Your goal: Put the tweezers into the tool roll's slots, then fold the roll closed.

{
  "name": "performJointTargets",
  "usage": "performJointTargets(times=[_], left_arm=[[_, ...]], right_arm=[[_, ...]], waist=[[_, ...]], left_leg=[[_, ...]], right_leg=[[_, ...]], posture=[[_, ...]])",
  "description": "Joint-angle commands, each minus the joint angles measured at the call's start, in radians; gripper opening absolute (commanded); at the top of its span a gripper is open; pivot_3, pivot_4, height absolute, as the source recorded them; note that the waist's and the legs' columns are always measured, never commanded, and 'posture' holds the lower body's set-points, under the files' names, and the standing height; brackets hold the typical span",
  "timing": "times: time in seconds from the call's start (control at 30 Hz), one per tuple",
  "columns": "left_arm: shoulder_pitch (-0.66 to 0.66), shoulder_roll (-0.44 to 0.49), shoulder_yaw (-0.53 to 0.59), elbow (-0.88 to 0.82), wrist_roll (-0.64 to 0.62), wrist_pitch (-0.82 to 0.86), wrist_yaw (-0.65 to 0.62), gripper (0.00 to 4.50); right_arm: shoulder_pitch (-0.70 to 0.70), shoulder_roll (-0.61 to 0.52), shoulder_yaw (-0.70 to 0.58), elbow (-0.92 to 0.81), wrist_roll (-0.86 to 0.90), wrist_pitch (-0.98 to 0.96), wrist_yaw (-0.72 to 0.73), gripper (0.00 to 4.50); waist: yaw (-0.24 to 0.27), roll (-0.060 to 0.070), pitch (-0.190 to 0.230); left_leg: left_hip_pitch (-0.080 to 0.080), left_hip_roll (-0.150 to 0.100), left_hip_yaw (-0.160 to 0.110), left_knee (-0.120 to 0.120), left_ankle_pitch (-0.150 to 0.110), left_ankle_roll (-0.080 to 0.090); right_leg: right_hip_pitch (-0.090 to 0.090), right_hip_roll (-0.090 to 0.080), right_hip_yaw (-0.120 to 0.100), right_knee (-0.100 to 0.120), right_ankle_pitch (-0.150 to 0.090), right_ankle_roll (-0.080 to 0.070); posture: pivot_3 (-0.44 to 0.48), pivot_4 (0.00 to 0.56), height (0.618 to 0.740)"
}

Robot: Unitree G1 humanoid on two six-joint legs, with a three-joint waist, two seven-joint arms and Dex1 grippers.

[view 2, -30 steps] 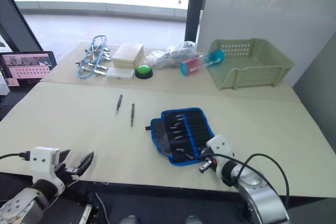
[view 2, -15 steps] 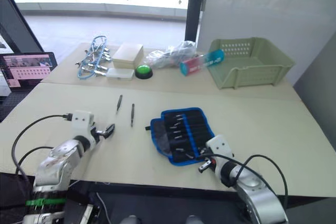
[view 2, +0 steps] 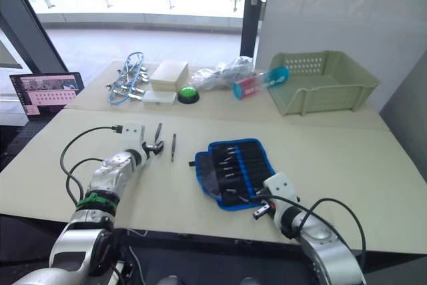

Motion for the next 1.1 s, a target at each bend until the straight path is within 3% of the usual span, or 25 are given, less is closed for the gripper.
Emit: performJointTargets(times=[0.03,0.33,0.6,0.73,0.8,0.93,1.1], left_arm=[[0.002,-0.022,-0.037,0.119,0.016,-0.025,-0.053,2.99],[-0.018,-0.001,-0.030,0.153,0.021,-0.070,-0.059,0.06],[0.069,0.081,-0.037,-0.186,0.013,-0.065,-0.106,0.06],[0.123,0.110,-0.077,-0.477,-0.040,0.000,-0.230,0.06],[0.133,0.116,-0.100,-0.583,-0.086,0.066,-0.302,0.06],[0.141,0.151,-0.179,-0.850,-0.337,0.413,-0.546,0.06],[0.074,0.239,-0.370,-0.898,-0.311,0.566,-0.668,0.06]], right_arm=[[0.025,0.000,0.014,0.019,-0.010,0.058,-0.015,0.00],[0.051,0.015,0.013,-0.006,-0.010,0.072,-0.042,0.00],[0.062,0.019,0.006,-0.010,-0.011,0.067,-0.047,0.00],[0.062,0.015,0.003,-0.012,-0.010,0.068,-0.043,0.00],[0.061,0.012,0.003,-0.010,-0.011,0.069,-0.040,0.00],[0.041,0.009,0.003,0.004,-0.011,0.073,-0.035,0.00],[0.010,0.004,0.012,0.023,-0.015,0.074,-0.029,0.00]], waist=[[0.001,0.000,0.000],[0.011,0.000,0.000],[0.005,-0.005,0.003],[0.004,-0.012,0.009],[0.005,-0.013,0.010],[0.000,-0.012,0.011],[-0.023,-0.010,0.013]], left_leg=[[0.000,0.000,0.000,0.000,0.000,0.000],[-0.002,0.000,0.000,-0.001,0.000,0.000],[-0.004,0.000,0.000,-0.003,0.000,0.000],[-0.007,0.000,0.000,-0.003,0.000,0.000],[-0.008,0.000,-0.001,-0.003,0.000,0.000],[-0.008,0.000,-0.001,-0.003,0.000,0.000],[-0.007,0.000,-0.001,-0.003,0.000,0.000]], right_leg=[[0.000,0.000,0.000,0.000,0.000,0.000],[-0.001,0.000,0.000,-0.001,0.000,0.000],[-0.004,0.000,0.000,-0.001,0.002,-0.005],[-0.006,0.000,0.000,0.000,0.003,-0.007],[-0.007,0.000,-0.001,0.000,0.003,-0.007],[-0.007,0.000,-0.001,0.000,0.003,-0.008],[-0.006,0.000,0.000,0.001,0.002,-0.007]], posture=[[0.000,0.150,0.740],[0.000,0.150,0.740],[0.000,0.150,0.740],[0.000,0.150,0.740],[0.000,0.150,0.740],[0.000,0.150,0.740],[0.000,0.150,0.740]])
